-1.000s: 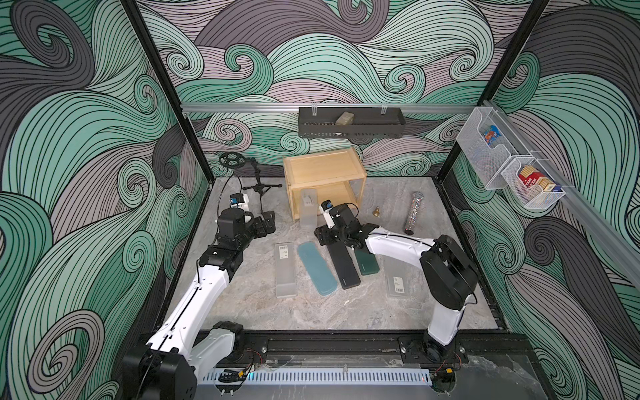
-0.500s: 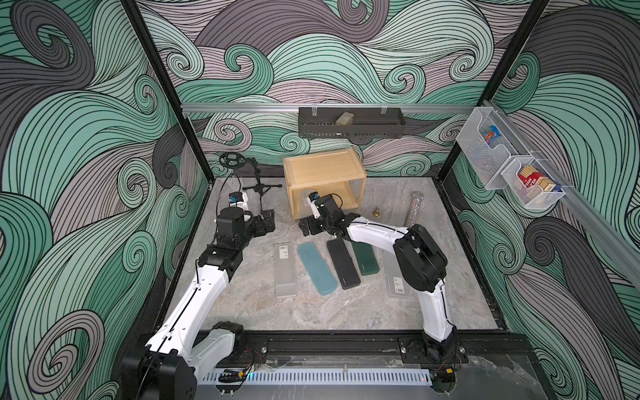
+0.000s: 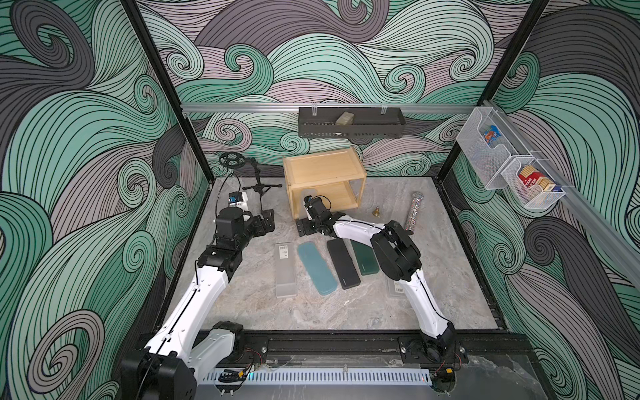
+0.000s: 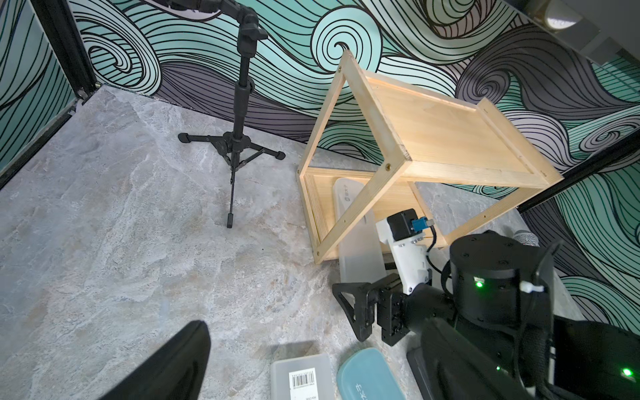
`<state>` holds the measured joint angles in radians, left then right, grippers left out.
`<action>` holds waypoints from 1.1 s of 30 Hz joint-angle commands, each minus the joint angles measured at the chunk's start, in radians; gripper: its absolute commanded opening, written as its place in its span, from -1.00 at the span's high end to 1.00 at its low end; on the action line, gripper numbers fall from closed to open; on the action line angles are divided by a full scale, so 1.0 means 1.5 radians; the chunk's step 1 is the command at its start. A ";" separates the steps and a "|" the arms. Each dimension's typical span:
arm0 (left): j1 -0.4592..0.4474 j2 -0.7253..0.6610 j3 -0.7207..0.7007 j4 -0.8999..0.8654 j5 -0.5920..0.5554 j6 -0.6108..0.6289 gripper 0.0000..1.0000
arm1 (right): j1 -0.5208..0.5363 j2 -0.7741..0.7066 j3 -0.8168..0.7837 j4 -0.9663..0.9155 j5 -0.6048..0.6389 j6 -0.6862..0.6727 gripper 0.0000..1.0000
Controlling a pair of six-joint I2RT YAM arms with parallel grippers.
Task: Remove the pencil cases from the shelf
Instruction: Pick up the pencil case from the shelf.
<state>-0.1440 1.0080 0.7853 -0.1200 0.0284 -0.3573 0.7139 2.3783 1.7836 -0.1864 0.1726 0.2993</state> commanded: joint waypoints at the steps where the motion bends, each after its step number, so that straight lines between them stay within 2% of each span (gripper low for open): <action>1: 0.006 -0.007 0.007 -0.007 0.007 0.011 -0.97 | 0.002 0.009 0.018 -0.016 0.026 0.009 -1.00; 6: 0.008 -0.006 0.005 -0.004 0.014 0.011 -0.97 | 0.002 0.017 0.024 -0.017 0.030 0.018 -0.91; 12: 0.010 -0.008 0.005 -0.005 0.014 0.010 -0.97 | 0.002 0.019 0.021 -0.016 0.025 0.018 -0.59; 22: 0.014 -0.011 0.003 -0.005 0.016 0.011 -0.97 | 0.002 -0.056 -0.054 -0.016 0.013 0.017 -0.56; 33: 0.016 -0.014 0.003 -0.003 0.015 0.009 -0.97 | 0.002 -0.239 -0.200 -0.016 -0.030 0.004 -0.55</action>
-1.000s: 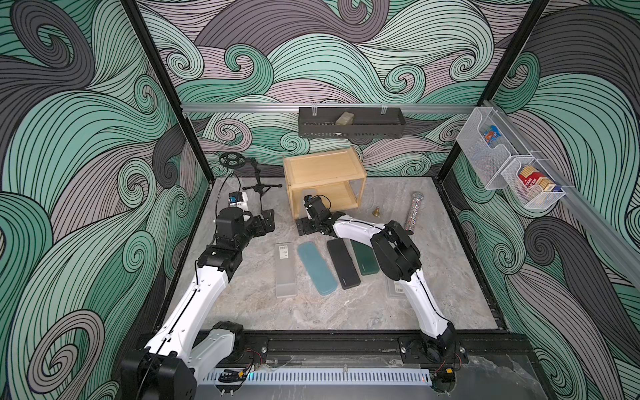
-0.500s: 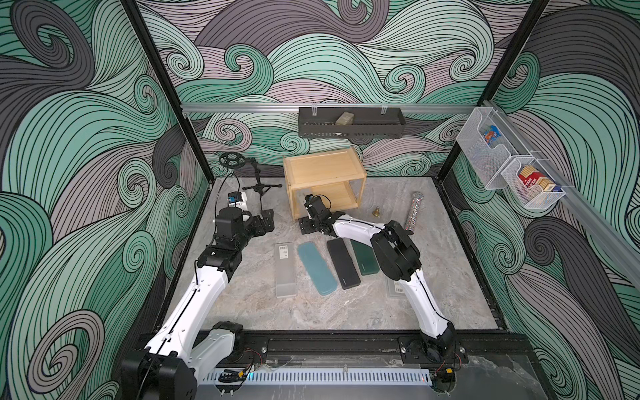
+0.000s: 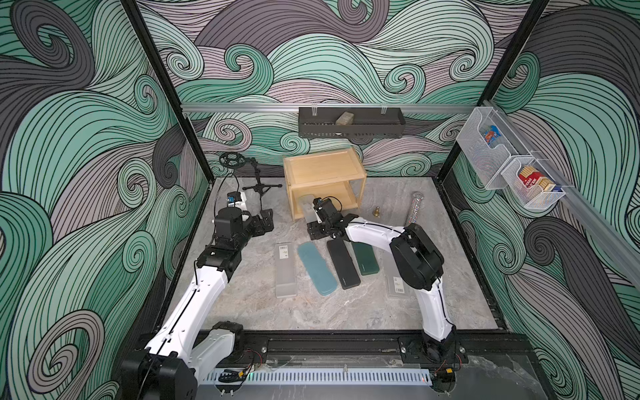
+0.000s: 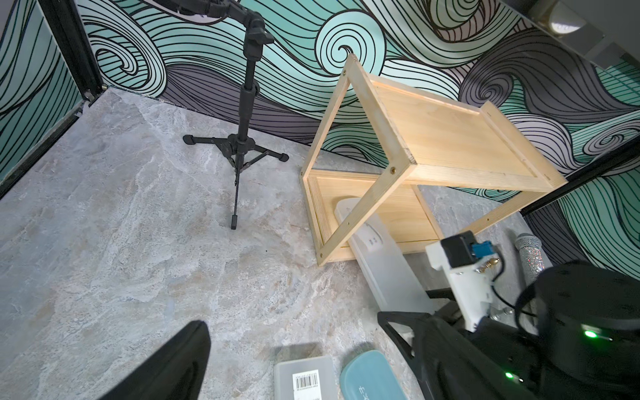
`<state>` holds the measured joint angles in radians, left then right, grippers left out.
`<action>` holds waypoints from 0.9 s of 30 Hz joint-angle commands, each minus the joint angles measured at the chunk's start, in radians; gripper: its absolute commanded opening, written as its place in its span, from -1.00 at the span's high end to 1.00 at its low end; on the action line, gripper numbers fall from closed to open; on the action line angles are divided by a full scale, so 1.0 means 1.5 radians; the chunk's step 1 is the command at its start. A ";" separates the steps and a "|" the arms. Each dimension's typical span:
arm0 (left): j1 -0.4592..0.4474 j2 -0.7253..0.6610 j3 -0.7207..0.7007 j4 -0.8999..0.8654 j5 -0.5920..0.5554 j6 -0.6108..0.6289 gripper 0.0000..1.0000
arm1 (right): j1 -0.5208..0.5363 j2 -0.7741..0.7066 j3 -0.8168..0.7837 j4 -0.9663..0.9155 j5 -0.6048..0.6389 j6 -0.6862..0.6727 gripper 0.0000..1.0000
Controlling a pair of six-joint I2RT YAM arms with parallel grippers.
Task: Remove the pencil cases from the shelf
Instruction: Pick up the pencil case from the shelf, then place the pencil case at the center of the board.
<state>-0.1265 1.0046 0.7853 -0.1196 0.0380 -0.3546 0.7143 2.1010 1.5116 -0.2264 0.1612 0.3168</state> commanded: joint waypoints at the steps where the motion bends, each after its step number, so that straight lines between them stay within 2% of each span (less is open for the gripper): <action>1: 0.005 -0.012 0.003 -0.003 0.008 0.008 -0.97 | 0.001 -0.074 -0.036 0.010 -0.031 -0.007 -0.55; 9: 0.005 -0.014 0.004 -0.002 0.006 0.008 -0.97 | 0.013 -0.256 -0.238 0.010 -0.084 -0.003 -0.53; 16: 0.009 -0.009 0.005 0.009 0.010 0.000 -0.97 | 0.097 -0.378 -0.371 -0.002 -0.056 0.009 -0.53; 19: 0.010 -0.007 0.008 0.007 0.008 0.002 -0.97 | 0.155 -0.379 -0.370 -0.001 -0.052 0.022 -0.55; 23: 0.011 -0.013 0.012 -0.004 -0.002 0.007 -0.97 | 0.224 -0.328 -0.320 0.001 -0.055 0.029 -0.59; 27: 0.011 -0.032 0.020 -0.022 -0.016 0.016 -0.97 | 0.262 -0.278 -0.269 0.013 -0.065 0.035 -0.61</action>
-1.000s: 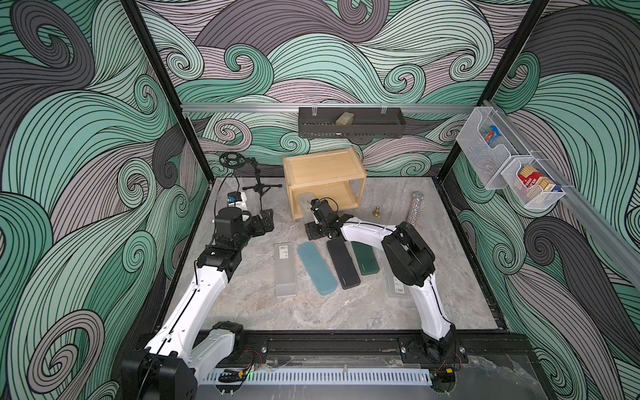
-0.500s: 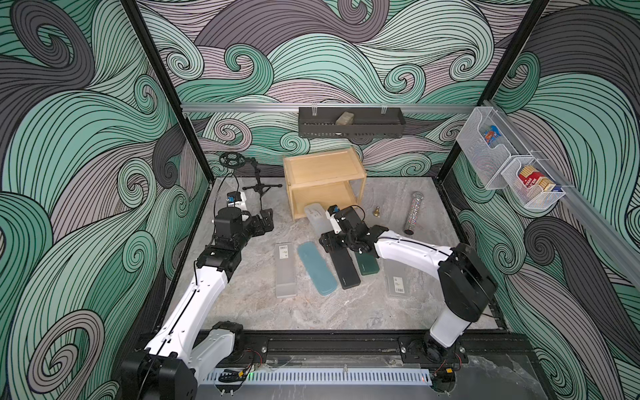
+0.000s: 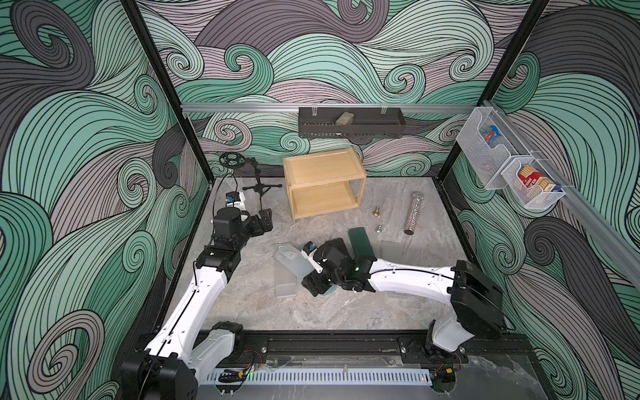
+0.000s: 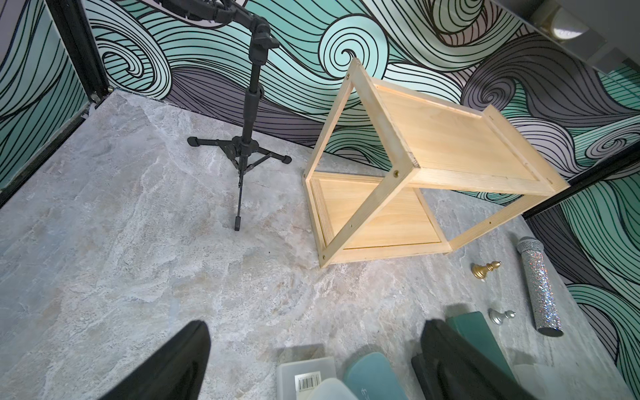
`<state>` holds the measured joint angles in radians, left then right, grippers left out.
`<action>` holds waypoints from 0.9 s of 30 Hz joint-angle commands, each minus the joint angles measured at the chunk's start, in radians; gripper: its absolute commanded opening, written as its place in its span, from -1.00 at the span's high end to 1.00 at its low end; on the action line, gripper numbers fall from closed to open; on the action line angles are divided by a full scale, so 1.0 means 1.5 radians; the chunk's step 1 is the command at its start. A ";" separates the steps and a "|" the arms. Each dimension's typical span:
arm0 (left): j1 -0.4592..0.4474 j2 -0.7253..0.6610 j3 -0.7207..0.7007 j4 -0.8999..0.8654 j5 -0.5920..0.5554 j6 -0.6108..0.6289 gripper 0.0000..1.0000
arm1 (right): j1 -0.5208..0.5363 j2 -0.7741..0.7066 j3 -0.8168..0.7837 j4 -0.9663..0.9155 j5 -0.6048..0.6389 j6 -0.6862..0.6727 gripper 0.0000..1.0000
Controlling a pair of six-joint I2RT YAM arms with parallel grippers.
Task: Remove the pencil cases from the shelf
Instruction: Place the pencil case at the center of the board.
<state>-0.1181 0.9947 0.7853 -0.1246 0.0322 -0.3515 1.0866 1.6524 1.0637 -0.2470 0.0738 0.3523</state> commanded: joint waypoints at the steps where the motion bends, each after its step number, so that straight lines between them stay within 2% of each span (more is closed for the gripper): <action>1: 0.005 -0.032 0.021 -0.023 -0.019 0.016 -0.97 | 0.017 0.038 0.045 0.033 -0.019 0.014 -0.61; 13: 0.007 -0.041 0.012 -0.033 -0.036 0.027 -0.97 | 0.047 0.290 0.290 0.041 -0.095 0.021 -0.62; 18: 0.008 -0.044 0.009 -0.034 -0.038 0.033 -0.97 | 0.055 0.355 0.366 0.040 -0.108 0.037 -0.65; 21: 0.009 -0.042 0.005 -0.031 -0.037 0.032 -0.97 | 0.056 0.383 0.402 0.040 -0.118 0.041 -0.71; 27: 0.011 -0.040 0.004 -0.029 -0.036 0.032 -0.97 | 0.055 0.400 0.431 0.040 -0.115 0.036 -0.99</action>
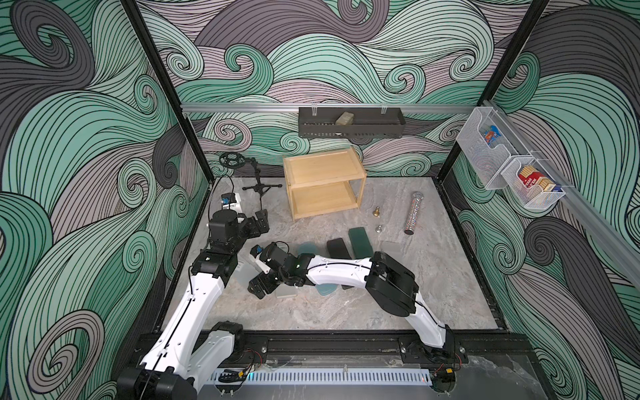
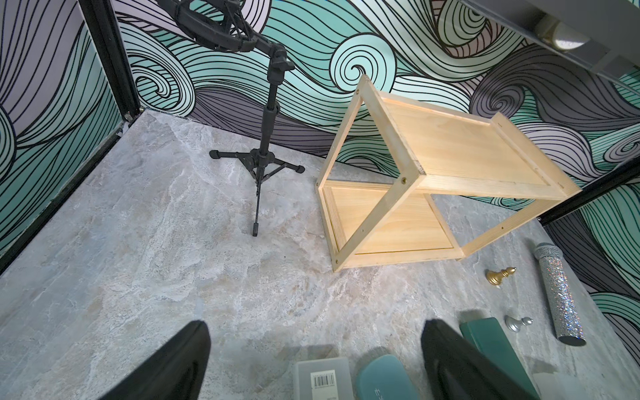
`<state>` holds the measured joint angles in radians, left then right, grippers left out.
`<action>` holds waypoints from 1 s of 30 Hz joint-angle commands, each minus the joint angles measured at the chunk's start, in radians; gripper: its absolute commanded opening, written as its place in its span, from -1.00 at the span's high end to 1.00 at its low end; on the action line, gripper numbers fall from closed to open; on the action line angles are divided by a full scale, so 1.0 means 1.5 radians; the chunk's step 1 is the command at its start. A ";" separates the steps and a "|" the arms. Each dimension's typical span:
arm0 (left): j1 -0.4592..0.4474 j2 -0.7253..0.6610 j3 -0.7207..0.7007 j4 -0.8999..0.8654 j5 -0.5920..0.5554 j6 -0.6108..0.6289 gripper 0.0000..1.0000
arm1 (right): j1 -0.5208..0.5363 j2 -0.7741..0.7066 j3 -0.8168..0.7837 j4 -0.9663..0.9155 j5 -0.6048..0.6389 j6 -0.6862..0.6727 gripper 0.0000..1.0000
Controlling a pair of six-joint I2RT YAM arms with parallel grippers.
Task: Remove the pencil cases from the shelf
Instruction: Place the pencil case at the center of the board, then reset both arms
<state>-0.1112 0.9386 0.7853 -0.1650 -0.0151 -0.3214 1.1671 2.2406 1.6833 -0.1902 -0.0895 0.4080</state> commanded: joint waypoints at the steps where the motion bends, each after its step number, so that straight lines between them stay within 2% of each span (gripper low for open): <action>1: 0.007 -0.002 0.005 -0.003 -0.004 0.011 -0.97 | 0.000 0.002 0.018 0.002 0.001 -0.006 -0.99; 6: 0.008 0.000 0.011 -0.012 -0.013 0.005 -0.97 | -0.030 -0.084 -0.022 0.014 0.038 -0.043 -1.00; 12: 0.007 0.010 0.001 0.039 -0.008 -0.006 -0.97 | -0.125 -0.297 -0.191 0.064 0.107 -0.132 -1.00; 16: 0.005 0.043 -0.048 0.178 -0.004 -0.036 -0.97 | -0.246 -0.446 -0.280 0.066 0.141 -0.167 -1.00; 20: -0.001 0.089 -0.091 0.268 -0.099 -0.023 -0.97 | -0.392 -0.564 -0.378 0.111 0.138 -0.179 -0.99; 23: -0.004 0.090 -0.175 0.385 -0.220 0.032 -0.97 | -0.485 -0.611 -0.453 0.162 0.134 -0.175 -0.99; 25: -0.004 0.085 -0.252 0.510 -0.270 0.107 -0.97 | -0.535 -0.624 -0.497 0.194 0.142 -0.166 -1.00; 27: -0.003 0.095 -0.322 0.649 -0.290 0.165 -0.97 | -0.582 -0.628 -0.536 0.239 0.157 -0.148 -0.99; 30: -0.003 0.156 -0.368 0.768 -0.283 0.223 -0.97 | -0.683 -0.618 -0.591 0.284 0.163 -0.105 -0.99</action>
<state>-0.1123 1.1164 0.2539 0.6670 -0.3706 -0.1303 0.2344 1.3090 0.8417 0.1371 0.1276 0.1967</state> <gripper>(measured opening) 0.986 0.997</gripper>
